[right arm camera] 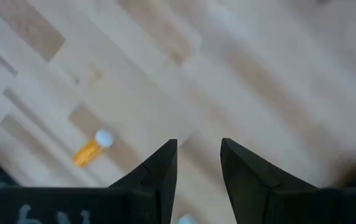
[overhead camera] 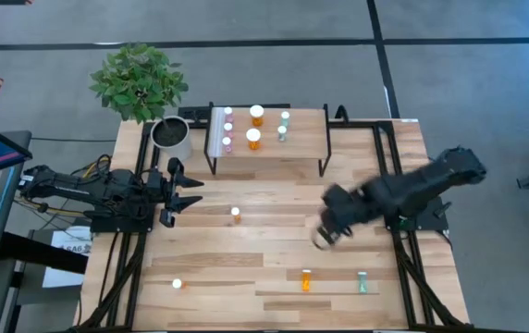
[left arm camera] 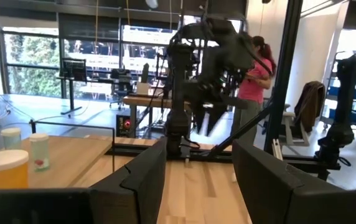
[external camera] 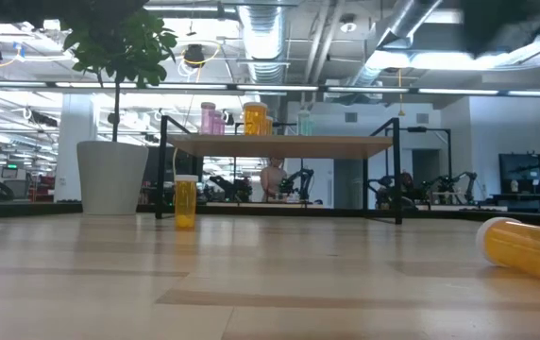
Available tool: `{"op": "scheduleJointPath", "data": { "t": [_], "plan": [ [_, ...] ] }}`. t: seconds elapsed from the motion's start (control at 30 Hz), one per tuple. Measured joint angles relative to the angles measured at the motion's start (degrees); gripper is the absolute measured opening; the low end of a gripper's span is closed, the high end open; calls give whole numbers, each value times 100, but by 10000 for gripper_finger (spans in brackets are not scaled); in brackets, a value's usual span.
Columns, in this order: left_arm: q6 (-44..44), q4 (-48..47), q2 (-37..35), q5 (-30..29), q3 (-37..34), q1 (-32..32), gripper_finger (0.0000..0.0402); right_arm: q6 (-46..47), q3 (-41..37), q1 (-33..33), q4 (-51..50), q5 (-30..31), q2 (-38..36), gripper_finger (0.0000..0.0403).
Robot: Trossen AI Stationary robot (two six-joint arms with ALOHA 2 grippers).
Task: Pick and place medicine bottles onto shelf by color
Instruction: Put the green pill bottle on the shelf aligned with the other green pill bottle
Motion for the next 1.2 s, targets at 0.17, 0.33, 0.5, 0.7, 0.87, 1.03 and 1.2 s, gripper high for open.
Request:
{"op": "scheduleJointPath", "data": {
  "t": [0.17,0.33,0.5,0.7,0.87,1.03,1.2],
  "plan": [
    [-38,0,-1,-2,0,0,173,2538,-966,1390,610,-138,-432,149],
    [-40,17,-1,-6,0,0,173,4246,-1200,2365,863,-160,-106,159],
    [-38,20,1,-37,0,0,173,5283,-1246,2876,1161,-579,536,167],
    [-34,22,1,-37,0,0,173,5913,-1246,3092,1863,-890,1196,174],
    [-23,35,1,-35,0,0,173,6318,-1486,3227,2186,-886,1266,175],
    [-23,105,3,-35,0,1,173,6403,-2057,3180,2350,-901,1018,175],
    [-27,105,3,-33,0,0,173,6360,-2793,2928,3080,-898,767,176]
  ]
}}
